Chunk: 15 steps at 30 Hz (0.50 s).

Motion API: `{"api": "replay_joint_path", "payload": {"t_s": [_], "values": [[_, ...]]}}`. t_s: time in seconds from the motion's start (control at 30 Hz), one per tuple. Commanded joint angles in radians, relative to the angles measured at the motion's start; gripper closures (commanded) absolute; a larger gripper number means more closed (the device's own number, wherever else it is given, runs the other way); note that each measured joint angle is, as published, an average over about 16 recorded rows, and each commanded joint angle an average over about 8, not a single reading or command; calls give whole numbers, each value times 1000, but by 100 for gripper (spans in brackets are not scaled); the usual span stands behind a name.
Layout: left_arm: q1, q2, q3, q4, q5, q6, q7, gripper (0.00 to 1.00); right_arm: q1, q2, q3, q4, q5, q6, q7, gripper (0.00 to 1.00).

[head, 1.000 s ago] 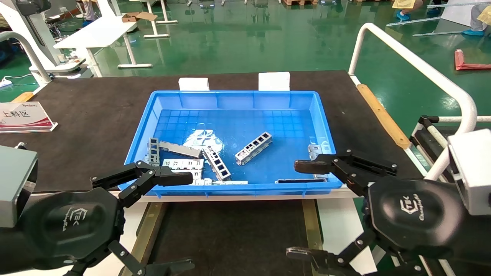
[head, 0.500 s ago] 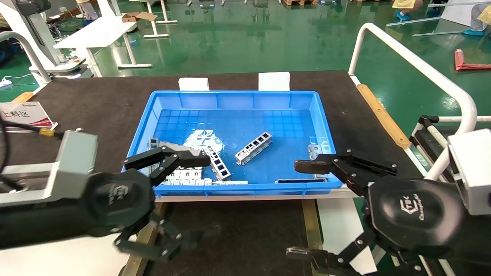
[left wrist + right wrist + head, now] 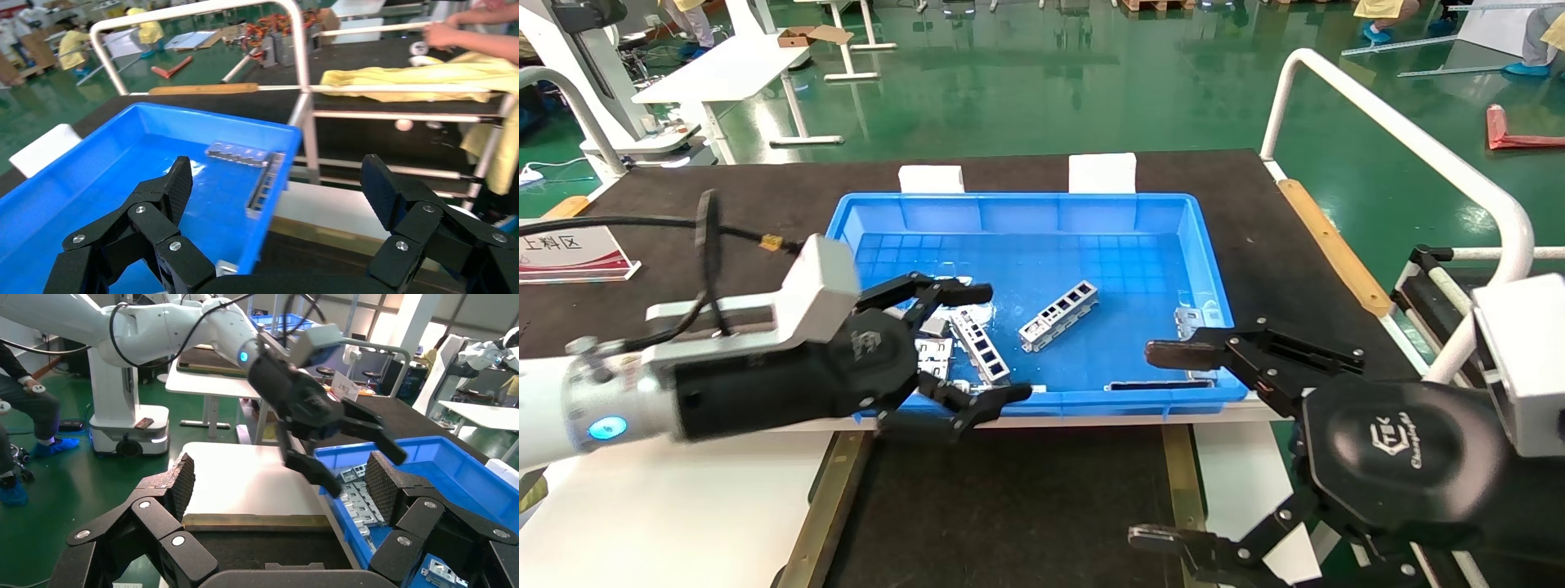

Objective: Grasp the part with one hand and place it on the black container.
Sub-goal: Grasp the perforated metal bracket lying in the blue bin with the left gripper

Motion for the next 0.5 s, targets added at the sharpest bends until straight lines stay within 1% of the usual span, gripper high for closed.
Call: {"api": "replay_joint_path", "payload": {"t_s": [0.03, 0.5], "values": [[-14, 25, 11, 28, 21, -18, 5, 0, 0, 0, 0, 0, 0, 0, 0, 0], [-106, 246, 63, 317, 142, -212, 66, 0, 0, 0, -1, 0, 1, 1, -1, 0]]}}
